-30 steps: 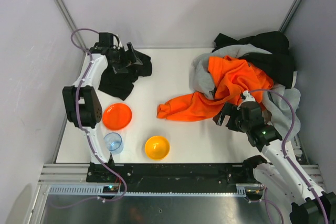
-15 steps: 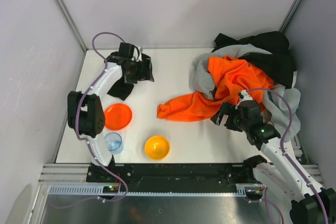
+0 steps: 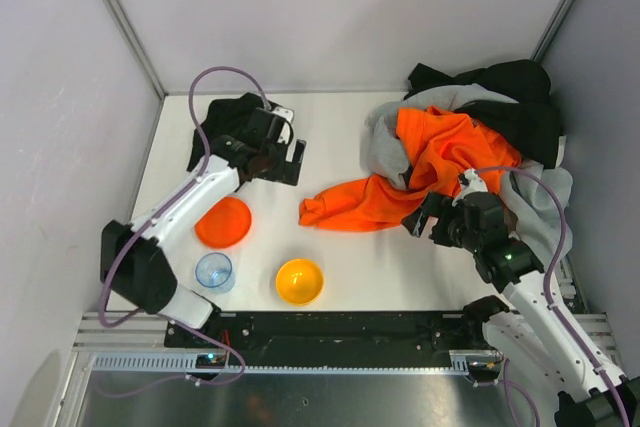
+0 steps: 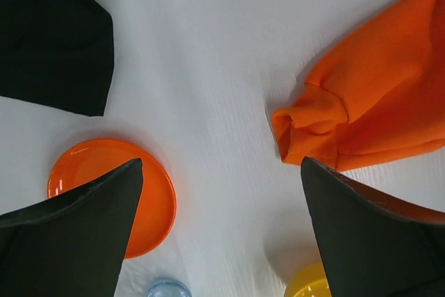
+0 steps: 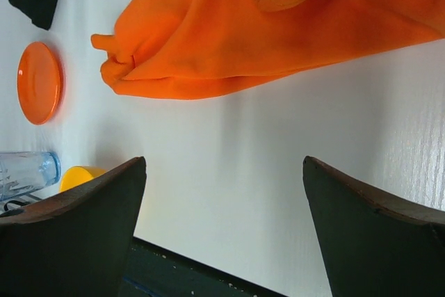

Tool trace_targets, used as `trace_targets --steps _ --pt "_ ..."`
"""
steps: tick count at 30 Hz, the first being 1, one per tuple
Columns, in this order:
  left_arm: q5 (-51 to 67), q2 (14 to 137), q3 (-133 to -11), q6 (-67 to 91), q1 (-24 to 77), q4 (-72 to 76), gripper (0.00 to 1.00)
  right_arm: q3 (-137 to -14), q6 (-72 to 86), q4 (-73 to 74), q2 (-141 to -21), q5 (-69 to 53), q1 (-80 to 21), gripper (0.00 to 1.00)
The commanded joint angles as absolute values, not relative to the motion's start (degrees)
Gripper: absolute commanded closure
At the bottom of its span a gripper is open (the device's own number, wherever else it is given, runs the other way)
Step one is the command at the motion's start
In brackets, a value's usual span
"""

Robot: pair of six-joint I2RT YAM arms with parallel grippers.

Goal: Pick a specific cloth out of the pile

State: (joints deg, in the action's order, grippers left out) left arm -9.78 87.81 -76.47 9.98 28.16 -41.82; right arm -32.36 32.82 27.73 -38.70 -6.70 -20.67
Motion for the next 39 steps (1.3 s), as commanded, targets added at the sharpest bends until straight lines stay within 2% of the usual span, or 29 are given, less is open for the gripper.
trace_targets --steps 1,9,22,30,39 --pt "-14.7 78.7 -75.2 9.8 30.9 -41.6 0.01 -35.8 33.4 28.5 -36.4 -5.3 -21.3 0.01" --pt "-16.2 66.2 -72.4 10.0 34.6 -39.9 0.00 -36.3 33.4 29.0 -32.0 -4.8 -21.6 0.01" --pt "-11.4 45.9 -62.7 9.3 34.7 -31.7 0.00 -39.1 33.6 29.4 -21.7 -4.0 -21.5 0.01" --pt "-11.1 41.0 -61.0 8.5 34.7 -29.8 0.00 -40.6 34.1 29.5 -18.4 -2.6 -21.5 0.01" --pt "-11.4 40.7 -59.4 8.8 34.7 -27.9 0.00 -40.7 34.2 29.5 -19.5 -1.9 -21.4 0.01"
